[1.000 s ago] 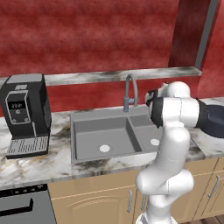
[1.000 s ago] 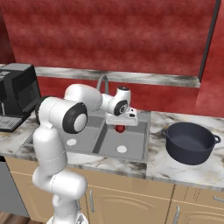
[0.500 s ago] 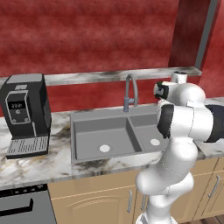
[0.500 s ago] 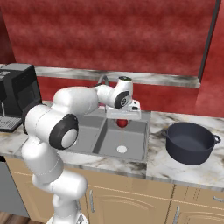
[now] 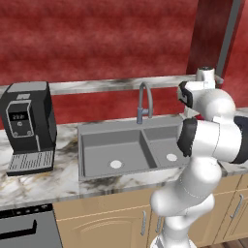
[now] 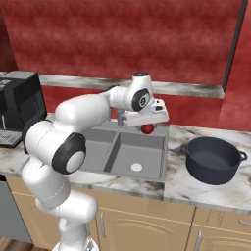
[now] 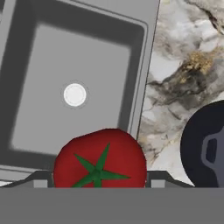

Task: Dump the tomato from the pot into the sink. Then turn on the water and wash the tomato. Then turn off the water and put the tomato back in the pot.

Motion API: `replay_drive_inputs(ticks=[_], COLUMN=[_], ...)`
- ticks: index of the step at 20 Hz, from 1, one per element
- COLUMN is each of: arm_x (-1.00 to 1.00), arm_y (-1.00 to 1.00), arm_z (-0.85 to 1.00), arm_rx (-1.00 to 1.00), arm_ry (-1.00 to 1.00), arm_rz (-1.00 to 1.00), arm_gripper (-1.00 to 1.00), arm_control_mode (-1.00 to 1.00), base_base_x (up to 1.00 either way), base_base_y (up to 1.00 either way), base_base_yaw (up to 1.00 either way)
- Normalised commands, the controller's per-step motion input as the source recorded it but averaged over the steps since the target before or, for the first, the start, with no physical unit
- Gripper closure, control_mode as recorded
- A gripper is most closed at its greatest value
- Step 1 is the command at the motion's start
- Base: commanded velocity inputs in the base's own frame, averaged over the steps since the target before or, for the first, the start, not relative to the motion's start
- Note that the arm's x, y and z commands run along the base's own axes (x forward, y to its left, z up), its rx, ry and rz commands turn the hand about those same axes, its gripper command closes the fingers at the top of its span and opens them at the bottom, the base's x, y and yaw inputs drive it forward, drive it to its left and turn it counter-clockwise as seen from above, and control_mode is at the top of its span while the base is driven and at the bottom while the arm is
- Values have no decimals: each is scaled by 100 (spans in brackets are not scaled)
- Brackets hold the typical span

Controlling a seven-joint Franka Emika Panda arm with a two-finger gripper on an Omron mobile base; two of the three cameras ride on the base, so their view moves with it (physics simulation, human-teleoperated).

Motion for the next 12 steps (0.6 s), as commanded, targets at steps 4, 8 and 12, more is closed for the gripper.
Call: replay_drive_inputs(ticks=[4, 8, 12], arm_x=[-3, -24, -20], arm_y=[-36, -38, -87], arm_z=[37, 2, 0], arm_rx=[-9, 0, 4], arm_ry=[-2, -18, -5], arm_rz=[3, 0, -13], arm_gripper=[100, 100, 100], arm_control_mode=[-100, -100, -100], base_base_x=[0, 0, 0], base_base_y=[0, 0, 0], base_base_yaw=[0, 0, 0])
